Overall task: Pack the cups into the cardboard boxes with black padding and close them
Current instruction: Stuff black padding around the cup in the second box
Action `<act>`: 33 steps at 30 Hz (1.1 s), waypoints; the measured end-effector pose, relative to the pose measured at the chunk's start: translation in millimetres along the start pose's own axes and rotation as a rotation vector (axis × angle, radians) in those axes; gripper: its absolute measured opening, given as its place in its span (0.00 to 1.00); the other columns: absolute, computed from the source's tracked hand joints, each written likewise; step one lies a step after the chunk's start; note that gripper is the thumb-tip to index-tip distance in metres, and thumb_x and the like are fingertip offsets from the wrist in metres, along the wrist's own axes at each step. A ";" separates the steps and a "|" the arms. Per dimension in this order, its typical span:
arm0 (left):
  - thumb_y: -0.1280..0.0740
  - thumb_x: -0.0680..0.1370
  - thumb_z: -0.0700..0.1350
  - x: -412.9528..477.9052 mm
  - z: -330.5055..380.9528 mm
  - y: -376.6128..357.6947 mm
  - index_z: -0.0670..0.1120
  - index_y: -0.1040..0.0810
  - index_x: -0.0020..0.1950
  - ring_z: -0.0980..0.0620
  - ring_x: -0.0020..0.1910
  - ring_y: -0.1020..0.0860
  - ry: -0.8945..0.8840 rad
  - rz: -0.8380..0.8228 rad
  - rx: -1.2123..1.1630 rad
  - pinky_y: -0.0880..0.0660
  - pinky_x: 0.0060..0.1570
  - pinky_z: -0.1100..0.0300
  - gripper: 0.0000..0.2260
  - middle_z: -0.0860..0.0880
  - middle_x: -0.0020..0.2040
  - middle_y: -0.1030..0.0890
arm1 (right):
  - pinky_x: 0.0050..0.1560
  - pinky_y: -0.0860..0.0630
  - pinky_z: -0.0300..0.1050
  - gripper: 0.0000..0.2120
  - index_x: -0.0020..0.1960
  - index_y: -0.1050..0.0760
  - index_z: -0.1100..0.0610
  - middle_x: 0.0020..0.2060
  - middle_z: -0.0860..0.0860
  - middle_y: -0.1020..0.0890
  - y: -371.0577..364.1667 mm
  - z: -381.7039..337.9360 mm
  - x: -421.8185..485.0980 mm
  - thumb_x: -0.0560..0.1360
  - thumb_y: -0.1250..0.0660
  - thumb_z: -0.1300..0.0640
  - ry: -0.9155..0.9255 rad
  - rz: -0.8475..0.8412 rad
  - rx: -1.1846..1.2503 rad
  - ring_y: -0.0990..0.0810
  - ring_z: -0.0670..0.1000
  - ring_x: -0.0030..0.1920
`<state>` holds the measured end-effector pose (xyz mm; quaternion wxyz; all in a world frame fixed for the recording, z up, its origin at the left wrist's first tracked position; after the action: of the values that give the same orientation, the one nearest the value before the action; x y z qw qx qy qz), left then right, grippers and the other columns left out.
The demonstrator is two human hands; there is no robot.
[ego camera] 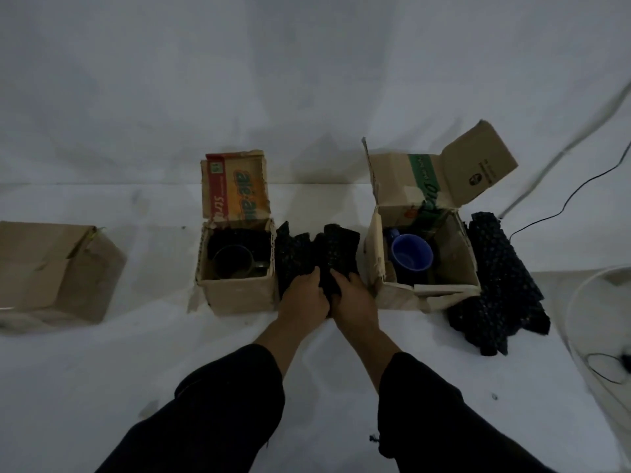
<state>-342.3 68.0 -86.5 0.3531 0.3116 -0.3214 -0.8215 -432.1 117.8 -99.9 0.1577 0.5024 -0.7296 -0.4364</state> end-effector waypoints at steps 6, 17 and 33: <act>0.47 0.83 0.49 5.3 3.4 9.7 0.45 0.38 0.75 0.43 0.71 0.35 0.147 0.049 -0.193 0.37 0.70 0.53 0.21 0.42 0.72 0.32 | 0.51 0.23 0.48 0.16 0.63 0.24 0.57 0.56 0.59 0.21 13.9 -16.4 -4.3 0.77 0.40 0.62 0.099 0.140 0.076 0.21 0.57 0.53; 0.39 0.79 0.41 -0.2 18.4 28.8 0.46 0.34 0.71 0.43 0.57 0.24 0.322 0.046 -0.759 0.27 0.61 0.49 0.20 0.46 0.56 0.23 | 0.46 0.30 0.44 0.11 0.57 0.33 0.58 0.46 0.52 0.26 40.7 -38.8 -16.1 0.74 0.41 0.60 0.000 0.115 0.485 0.25 0.53 0.48; 0.42 0.78 0.41 -17.8 20.8 68.2 0.40 0.23 0.60 0.46 0.53 0.24 0.421 0.092 -0.941 0.27 0.59 0.51 0.15 0.45 0.48 0.21 | 0.56 0.24 0.55 0.29 0.67 0.35 0.55 0.53 0.56 0.25 66.3 -54.5 16.9 0.70 0.28 0.64 -0.308 0.041 1.122 0.24 0.58 0.54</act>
<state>-321.9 51.2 -18.0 0.5476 0.2631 0.1475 -0.7804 -442.6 84.6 -19.6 -0.2318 0.4255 -0.8734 -0.0480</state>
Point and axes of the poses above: each hand's wrist, its own x-axis towards the middle knuckle, its own y-axis out of the back of the hand, z = x × y, the point moved 5 cm from there along x, towards the middle knuckle
